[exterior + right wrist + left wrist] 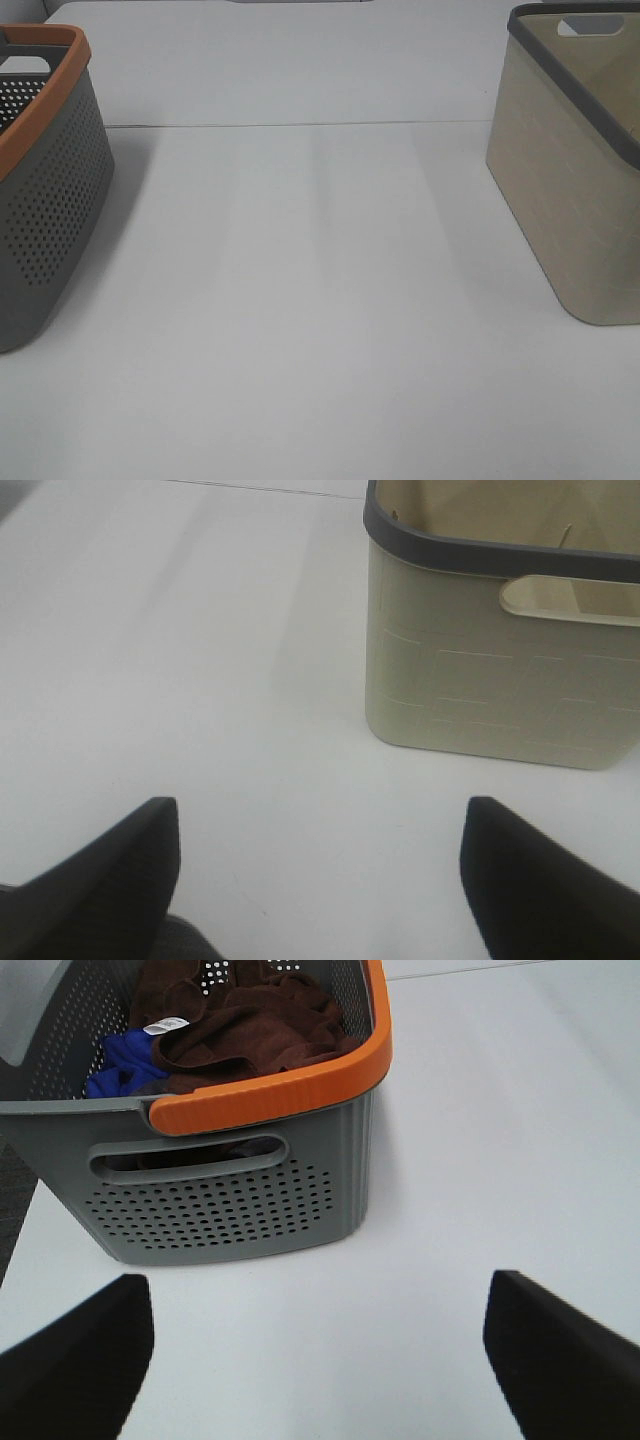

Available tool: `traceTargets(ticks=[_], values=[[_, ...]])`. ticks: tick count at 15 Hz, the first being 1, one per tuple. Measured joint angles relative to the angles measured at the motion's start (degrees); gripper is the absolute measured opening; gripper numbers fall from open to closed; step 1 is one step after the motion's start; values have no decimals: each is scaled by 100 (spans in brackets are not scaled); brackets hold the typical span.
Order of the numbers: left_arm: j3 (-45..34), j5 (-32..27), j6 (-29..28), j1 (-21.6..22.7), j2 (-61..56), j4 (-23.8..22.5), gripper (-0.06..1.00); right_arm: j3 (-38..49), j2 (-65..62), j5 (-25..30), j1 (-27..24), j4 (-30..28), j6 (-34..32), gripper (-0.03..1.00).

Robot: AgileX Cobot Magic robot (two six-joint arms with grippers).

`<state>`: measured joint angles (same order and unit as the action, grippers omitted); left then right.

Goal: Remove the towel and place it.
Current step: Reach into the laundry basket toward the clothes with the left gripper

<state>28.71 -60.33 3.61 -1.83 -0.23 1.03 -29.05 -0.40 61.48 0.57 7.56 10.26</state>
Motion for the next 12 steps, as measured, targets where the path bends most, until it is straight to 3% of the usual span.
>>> traceTargets(ticks=[12], values=[[0, 0, 0, 0, 0, 0, 85, 0, 0, 0, 0, 0, 0, 74]])
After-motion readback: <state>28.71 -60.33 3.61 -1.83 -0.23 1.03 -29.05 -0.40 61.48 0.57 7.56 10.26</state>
